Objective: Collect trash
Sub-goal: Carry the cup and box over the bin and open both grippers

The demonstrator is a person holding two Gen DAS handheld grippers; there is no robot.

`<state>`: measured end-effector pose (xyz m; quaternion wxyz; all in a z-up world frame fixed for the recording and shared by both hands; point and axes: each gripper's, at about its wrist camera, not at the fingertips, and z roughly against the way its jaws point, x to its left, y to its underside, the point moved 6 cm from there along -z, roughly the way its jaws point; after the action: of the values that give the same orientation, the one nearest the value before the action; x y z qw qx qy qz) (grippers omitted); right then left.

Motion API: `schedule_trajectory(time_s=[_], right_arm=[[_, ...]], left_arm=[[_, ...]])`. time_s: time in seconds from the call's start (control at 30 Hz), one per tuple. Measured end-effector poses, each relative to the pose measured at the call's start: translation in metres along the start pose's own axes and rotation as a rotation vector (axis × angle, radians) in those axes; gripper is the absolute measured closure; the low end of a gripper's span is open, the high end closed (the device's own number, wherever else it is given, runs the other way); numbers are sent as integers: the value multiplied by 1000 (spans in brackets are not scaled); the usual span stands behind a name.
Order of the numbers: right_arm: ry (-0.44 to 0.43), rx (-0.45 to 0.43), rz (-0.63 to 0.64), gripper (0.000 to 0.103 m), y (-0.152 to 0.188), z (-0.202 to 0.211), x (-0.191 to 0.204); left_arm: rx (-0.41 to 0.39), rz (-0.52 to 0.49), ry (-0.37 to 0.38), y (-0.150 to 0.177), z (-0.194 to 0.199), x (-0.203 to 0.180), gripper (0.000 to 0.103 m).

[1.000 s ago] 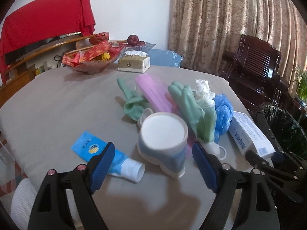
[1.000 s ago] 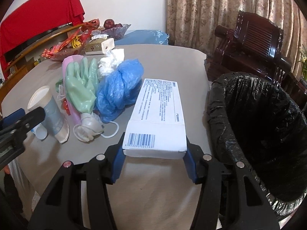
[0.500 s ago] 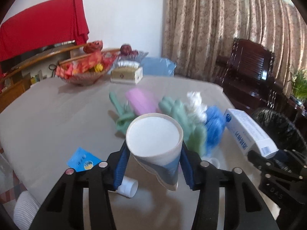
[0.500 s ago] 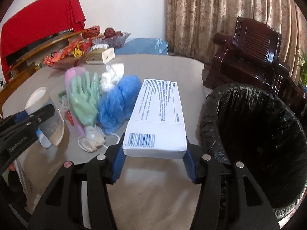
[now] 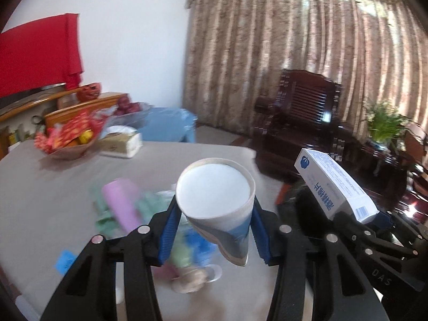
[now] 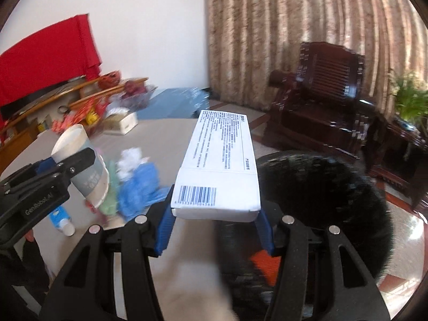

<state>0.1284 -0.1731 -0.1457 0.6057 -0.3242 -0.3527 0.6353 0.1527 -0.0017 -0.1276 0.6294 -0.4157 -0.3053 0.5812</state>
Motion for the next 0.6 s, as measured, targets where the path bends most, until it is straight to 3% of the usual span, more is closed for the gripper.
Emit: schedule_trajectory(time_s=[0.33, 0.6], right_arm=[[204, 11, -88, 52, 18, 16, -115], [282, 72, -124, 52, 44, 1, -161]], left_arm=[[26, -48, 179, -11, -45, -104, 54], [85, -73, 267, -8, -85, -173, 52]])
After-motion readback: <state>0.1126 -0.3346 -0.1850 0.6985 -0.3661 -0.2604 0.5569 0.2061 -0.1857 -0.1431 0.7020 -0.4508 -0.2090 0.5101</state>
